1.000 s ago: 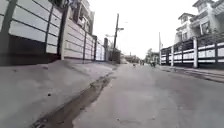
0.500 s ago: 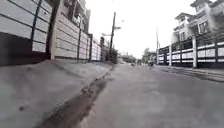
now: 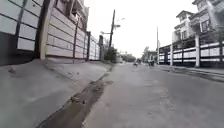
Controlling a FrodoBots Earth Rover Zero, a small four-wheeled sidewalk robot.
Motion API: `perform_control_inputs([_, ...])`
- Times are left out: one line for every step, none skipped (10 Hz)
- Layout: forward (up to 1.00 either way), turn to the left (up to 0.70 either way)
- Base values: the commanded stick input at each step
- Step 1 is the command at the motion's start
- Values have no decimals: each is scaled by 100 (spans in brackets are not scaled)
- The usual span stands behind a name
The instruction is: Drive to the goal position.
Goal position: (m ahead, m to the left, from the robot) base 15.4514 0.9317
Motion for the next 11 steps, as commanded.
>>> perform_control_inputs([100,0])
perform_control_inputs([100,0])
perform_control_inputs([100,0])
perform_control_inputs([100,0])
perform_control_inputs([100,0])
perform_control_inputs([100,0])
perform_control_inputs([100,0])
perform_control_inputs([100,-13])
perform_control_inputs([100,-40])
perform_control_inputs([100,-40])
perform_control_inputs([100,-40])
